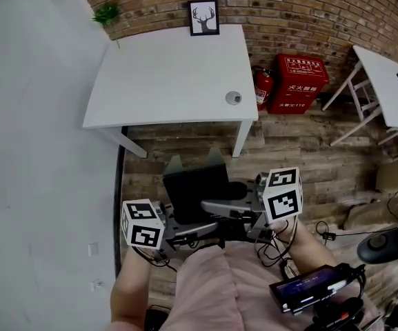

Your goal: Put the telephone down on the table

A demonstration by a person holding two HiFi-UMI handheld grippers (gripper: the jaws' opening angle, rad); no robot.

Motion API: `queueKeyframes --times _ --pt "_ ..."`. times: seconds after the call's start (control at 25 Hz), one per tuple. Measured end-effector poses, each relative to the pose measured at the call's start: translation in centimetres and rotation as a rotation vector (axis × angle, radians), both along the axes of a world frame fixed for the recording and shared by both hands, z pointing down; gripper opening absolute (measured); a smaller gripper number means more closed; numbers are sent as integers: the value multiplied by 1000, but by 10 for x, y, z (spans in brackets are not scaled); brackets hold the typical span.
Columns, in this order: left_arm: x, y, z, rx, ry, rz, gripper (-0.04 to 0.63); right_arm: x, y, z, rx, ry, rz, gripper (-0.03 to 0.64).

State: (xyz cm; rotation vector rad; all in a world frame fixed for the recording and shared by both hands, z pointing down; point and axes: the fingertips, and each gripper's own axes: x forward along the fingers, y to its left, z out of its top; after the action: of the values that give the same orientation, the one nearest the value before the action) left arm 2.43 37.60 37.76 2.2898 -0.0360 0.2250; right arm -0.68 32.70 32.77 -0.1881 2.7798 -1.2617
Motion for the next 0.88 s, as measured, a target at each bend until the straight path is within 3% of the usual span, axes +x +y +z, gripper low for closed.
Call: queueKeyframes --times 0.88 --pt "5 -204 6 -67 -12 -12 167 4 -206 11 -70 -11 -13 164"
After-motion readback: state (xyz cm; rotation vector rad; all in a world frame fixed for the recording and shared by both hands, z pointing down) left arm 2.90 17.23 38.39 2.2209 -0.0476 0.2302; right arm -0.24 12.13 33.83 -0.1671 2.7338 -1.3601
